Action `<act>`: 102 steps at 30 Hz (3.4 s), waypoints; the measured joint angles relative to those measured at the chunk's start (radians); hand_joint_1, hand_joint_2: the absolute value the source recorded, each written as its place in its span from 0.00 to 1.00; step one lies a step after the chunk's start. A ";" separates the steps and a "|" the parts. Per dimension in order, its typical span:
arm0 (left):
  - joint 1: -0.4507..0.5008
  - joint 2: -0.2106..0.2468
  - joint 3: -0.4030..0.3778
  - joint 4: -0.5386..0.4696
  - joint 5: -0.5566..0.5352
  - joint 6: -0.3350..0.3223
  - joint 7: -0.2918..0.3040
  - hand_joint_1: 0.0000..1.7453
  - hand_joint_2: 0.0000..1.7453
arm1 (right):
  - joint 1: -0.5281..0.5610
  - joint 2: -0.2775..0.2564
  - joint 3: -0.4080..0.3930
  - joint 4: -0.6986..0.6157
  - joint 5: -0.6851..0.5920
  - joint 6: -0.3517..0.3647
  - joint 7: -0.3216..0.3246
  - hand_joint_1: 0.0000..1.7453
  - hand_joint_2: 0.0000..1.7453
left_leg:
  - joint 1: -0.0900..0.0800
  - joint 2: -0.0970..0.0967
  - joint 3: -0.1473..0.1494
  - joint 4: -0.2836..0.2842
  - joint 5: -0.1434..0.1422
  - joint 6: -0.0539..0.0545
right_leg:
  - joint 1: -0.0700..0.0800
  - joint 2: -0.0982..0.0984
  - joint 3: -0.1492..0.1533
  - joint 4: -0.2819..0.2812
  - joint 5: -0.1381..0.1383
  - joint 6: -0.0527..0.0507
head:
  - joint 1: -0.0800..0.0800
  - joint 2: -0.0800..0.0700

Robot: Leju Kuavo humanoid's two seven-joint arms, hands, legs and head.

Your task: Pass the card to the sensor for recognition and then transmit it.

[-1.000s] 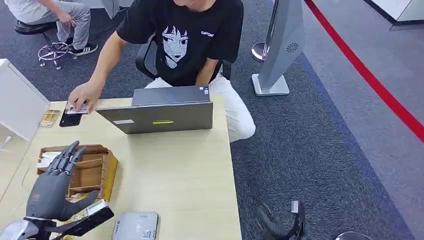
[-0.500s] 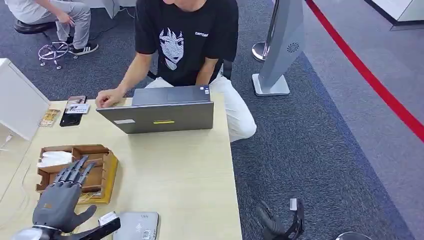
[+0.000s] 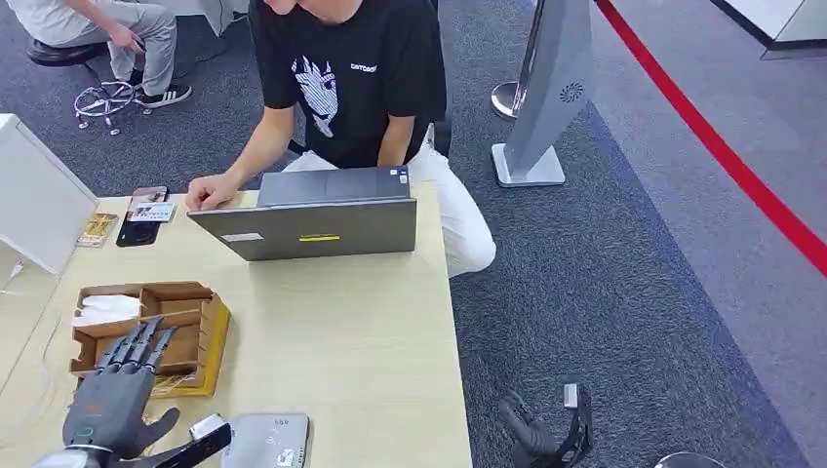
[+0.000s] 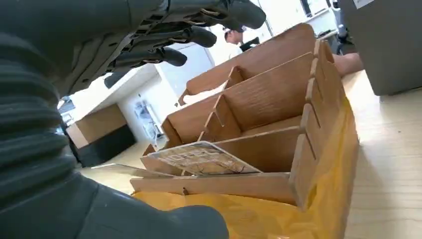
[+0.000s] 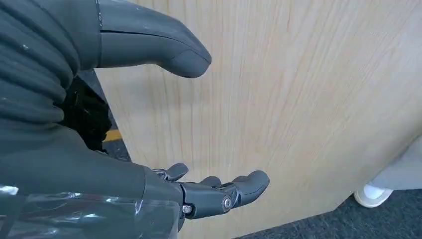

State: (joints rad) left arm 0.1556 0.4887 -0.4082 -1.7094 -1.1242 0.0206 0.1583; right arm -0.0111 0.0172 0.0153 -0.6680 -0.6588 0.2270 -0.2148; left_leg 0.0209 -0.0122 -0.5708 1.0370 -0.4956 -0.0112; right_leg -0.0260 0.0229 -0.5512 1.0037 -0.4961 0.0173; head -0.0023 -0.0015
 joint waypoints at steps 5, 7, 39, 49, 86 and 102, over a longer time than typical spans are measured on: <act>-0.003 -0.008 0.011 0.035 -0.043 0.053 -0.015 0.00 1.00 | 0.000 0.000 0.000 -0.002 0.001 -0.004 0.001 0.00 1.00 | 0.000 0.000 0.000 0.000 0.000 0.000 | 0.000 0.000 0.000 0.000 0.000 0.000 | 0.000 0.000; -0.004 -0.015 0.026 0.051 -0.061 0.079 -0.025 0.00 1.00 | 0.000 0.000 0.000 -0.002 0.002 -0.007 0.001 0.00 1.00 | 0.000 0.000 0.000 0.000 0.000 0.000 | 0.000 0.000 0.000 0.000 0.000 0.000 | 0.000 0.000; -0.004 -0.069 0.097 0.106 -0.062 0.137 -0.068 1.00 1.00 | 0.011 0.000 0.000 -0.021 0.005 -0.015 0.001 0.00 1.00 | 0.000 0.000 0.000 0.000 0.000 0.000 | 0.000 0.000 0.000 0.000 0.000 0.000 | 0.000 0.000; -0.079 -0.063 0.182 -0.012 -0.065 0.182 -0.133 1.00 1.00 | 0.024 0.000 -0.005 -0.020 0.026 -0.014 -0.018 0.00 1.00 | 0.000 0.000 0.000 0.000 0.001 0.000 | 0.000 -0.001 0.000 0.000 0.000 0.000 | 0.000 0.000; -0.069 -0.129 0.532 -0.131 0.319 0.561 -0.390 0.00 1.00 | 0.030 0.006 -0.003 0.002 0.010 0.008 -0.034 0.00 1.00 | 0.000 -0.002 -0.001 0.000 0.000 0.000 | 0.000 -0.002 0.000 0.000 -0.001 0.000 | 0.000 0.000; 0.120 -0.725 1.193 -0.295 1.424 0.291 -0.516 0.00 1.00 | 0.073 0.006 -0.005 -0.041 -0.061 0.009 -0.042 0.00 1.00 | 0.000 0.001 0.001 0.000 -0.002 0.001 | 0.000 0.001 0.000 0.000 -0.001 0.001 | 0.000 0.000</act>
State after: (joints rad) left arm 0.2756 -0.2368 0.7845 -2.0048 0.2997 0.3121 -0.3575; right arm 0.0619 0.0229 0.0099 -0.7092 -0.7198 0.2357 -0.2564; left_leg 0.0206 -0.0112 -0.5699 1.0367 -0.4978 -0.0105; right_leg -0.0262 0.0234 -0.5509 1.0033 -0.4973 0.0178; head -0.0026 -0.0015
